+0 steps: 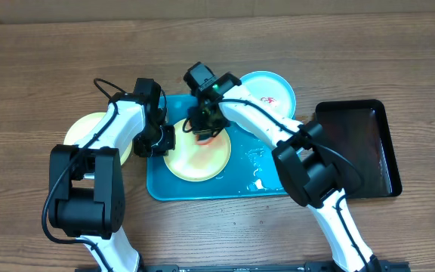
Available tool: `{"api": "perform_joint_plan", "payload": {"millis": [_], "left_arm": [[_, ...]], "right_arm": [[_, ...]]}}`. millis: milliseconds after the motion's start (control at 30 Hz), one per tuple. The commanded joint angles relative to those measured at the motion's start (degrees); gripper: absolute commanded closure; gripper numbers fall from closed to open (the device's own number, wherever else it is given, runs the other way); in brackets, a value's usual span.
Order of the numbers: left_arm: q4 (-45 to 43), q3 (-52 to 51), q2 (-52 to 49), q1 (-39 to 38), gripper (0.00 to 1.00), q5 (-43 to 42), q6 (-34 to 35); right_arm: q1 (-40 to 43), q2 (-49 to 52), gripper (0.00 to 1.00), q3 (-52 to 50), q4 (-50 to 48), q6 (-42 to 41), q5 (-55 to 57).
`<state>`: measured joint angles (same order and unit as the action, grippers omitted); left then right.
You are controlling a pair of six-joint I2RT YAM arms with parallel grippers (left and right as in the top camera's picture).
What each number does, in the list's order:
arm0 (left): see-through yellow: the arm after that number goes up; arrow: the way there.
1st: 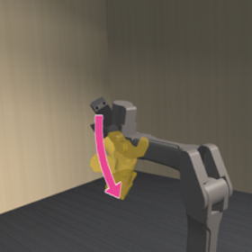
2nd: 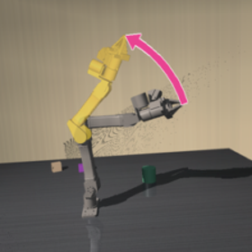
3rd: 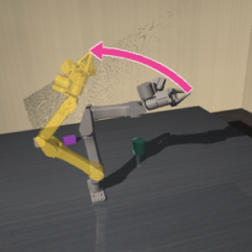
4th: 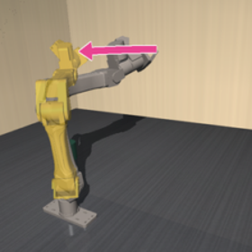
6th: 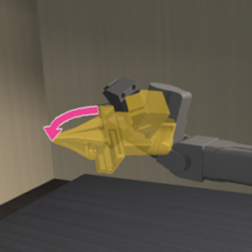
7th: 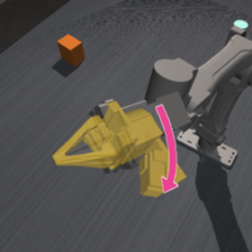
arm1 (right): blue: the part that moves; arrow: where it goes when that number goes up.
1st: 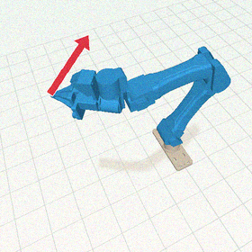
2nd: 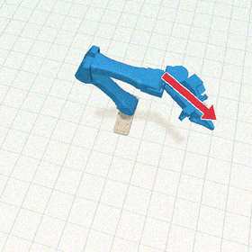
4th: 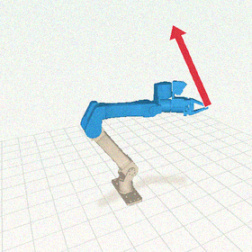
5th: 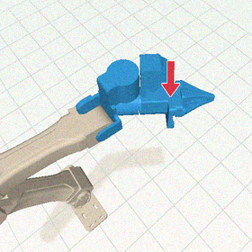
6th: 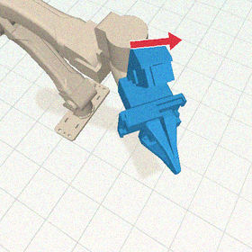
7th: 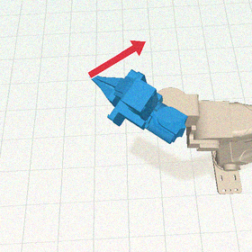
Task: Clean dirty plates on tray and stack at the side
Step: 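Scrub the second yellow plate with the sponge in the right gripper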
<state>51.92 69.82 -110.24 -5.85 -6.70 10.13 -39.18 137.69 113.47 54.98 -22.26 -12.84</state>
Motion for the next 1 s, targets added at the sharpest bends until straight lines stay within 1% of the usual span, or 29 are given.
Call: {"api": "perform_joint_plan", "payload": {"millis": [0,33,100,200,267,400,633,767,967], "left_arm": [[-1.0,-2.2,-2.6,0.6,0.96,3.7,-0.9],[-1.0,-2.2,-2.6,0.6,0.96,3.7,-0.9],[-1.2,-2.2,-2.6,0.6,0.96,3.7,-0.9],[-1.2,-2.2,-2.6,0.6,0.96,3.7,-0.9],[-1.2,-2.2,-2.6,0.6,0.96,3.6,-0.9],[-1.2,-2.2,-2.6,0.6,0.96,3.6,-0.9],[-1.4,-2.2,-2.6,0.6,0.96,3.7,-0.9],[-1.4,-2.1,-2.6,0.6,0.96,3.6,-0.9],[-0.3,0.1,-1.3,0.6,0.96,2.0,-0.9]], "right_arm": [[-2.6,3.5,0.96,0.5,-0.7,0.8,-12.0],[-3.3,3.6,0.96,0.5,0.2,2.3,-14.7],[-4.4,3.5,0.96,0.6,2.8,3.5,-16.5],[-5.1,3.3,0.96,0.7,8.5,4.6,-16.3],[-5.1,3.3,0.96,0.7,12.4,5.0,-14.1],[-3.1,2.8,0.96,0.8,19.3,4.4,-2.1],[0.0,1.6,0.96,4.0,22.9,-0.5,18.1],[0.5,1.3,0.96,8.7,22.8,-0.5,17.4],[0.8,0.6,0.96,22.3,26.0,-0.3,14.4]]}}
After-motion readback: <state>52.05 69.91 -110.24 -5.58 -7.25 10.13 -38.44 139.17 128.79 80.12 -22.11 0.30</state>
